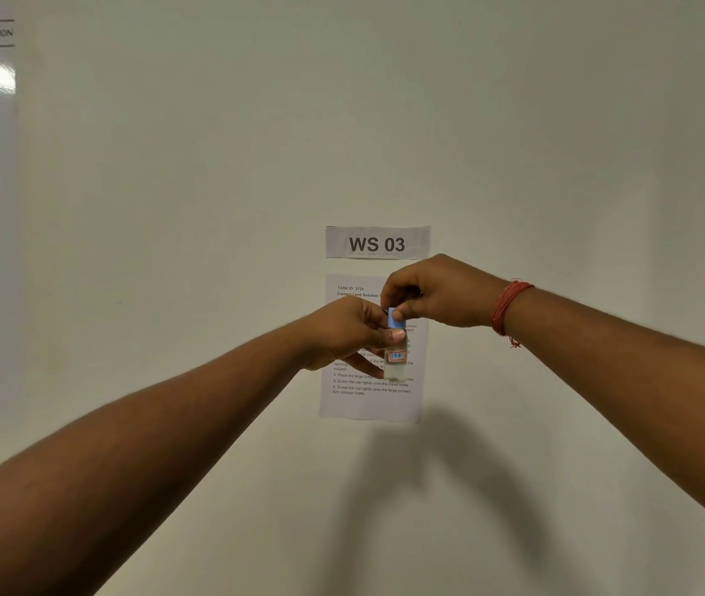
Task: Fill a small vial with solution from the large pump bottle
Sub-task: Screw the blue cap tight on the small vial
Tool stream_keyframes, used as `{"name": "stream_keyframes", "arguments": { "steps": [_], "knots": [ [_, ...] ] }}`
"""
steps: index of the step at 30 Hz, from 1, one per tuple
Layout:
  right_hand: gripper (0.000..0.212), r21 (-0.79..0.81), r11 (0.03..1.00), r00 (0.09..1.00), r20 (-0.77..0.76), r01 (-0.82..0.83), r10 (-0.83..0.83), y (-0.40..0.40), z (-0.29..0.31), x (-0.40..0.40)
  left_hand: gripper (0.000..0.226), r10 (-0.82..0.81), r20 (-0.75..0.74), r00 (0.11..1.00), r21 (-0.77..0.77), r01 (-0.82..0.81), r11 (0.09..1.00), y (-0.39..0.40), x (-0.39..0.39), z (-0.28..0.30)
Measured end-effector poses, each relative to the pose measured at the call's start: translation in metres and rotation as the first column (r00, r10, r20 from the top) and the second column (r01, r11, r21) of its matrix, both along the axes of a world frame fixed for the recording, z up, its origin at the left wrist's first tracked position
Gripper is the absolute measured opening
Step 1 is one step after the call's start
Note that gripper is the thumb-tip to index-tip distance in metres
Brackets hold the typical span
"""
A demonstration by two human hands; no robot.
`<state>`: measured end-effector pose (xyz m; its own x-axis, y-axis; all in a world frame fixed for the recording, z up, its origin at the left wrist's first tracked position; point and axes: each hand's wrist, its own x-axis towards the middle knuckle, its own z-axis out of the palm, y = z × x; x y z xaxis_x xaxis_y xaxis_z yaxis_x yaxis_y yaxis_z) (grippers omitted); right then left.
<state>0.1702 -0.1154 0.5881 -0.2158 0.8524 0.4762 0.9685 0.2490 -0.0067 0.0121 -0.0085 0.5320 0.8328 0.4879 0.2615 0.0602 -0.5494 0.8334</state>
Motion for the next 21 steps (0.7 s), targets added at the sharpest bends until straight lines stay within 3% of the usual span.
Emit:
{"name": "stream_keyframes", "arguments": {
  "steps": [13, 21],
  "knots": [
    [0.021, -0.005, 0.999, 0.991, 0.127, 0.049, -0.048, 0.005, -0.004, 0.000, 0.015, -0.023, 0.006, 1.000, -0.008, 0.023, 1.000, 0.005, 0.004, -0.006],
    [0.023, -0.044, 0.999, 0.993, 0.118, 0.009, -0.004, 0.004, -0.005, 0.007, 0.022, -0.010, 0.002, 1.000, -0.013, 0.010, 1.000, 0.009, 0.007, -0.007]
  ]
}}
